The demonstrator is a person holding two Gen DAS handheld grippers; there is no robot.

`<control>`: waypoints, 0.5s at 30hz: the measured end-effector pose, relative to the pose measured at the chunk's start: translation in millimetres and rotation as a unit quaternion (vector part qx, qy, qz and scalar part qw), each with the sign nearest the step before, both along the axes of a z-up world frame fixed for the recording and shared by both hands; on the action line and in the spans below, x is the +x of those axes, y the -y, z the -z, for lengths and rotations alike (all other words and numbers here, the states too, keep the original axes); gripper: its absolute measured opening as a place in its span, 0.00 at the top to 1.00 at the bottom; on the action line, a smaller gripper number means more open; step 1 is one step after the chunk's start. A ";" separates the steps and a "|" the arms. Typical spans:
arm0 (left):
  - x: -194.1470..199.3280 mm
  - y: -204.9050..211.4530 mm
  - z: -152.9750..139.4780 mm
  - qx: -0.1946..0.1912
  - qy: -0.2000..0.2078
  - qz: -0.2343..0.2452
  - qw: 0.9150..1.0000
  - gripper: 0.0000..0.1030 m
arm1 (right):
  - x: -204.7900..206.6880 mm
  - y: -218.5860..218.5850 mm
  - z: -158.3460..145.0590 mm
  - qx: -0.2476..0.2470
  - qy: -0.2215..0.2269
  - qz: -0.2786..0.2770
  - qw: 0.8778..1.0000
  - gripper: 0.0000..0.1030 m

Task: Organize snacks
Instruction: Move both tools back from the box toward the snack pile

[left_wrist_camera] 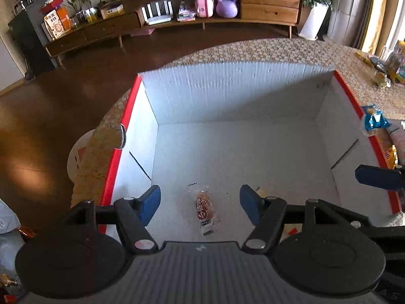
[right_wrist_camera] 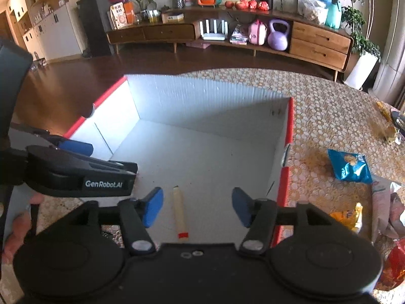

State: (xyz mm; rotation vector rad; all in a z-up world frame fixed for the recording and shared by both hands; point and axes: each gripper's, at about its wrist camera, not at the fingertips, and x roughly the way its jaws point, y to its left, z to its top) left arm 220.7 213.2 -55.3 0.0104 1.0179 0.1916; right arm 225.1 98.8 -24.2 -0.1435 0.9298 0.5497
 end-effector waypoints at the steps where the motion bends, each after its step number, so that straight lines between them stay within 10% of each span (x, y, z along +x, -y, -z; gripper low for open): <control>1: -2.3 1.5 -2.7 0.000 0.003 0.001 1.000 0.33 | -2.1 1.6 -3.1 0.002 0.002 0.000 1.000 0.38; 15: -46.7 35.8 -51.9 -0.002 0.071 0.037 0.997 0.33 | -35.0 44.1 -47.8 0.048 0.023 0.011 0.999 0.20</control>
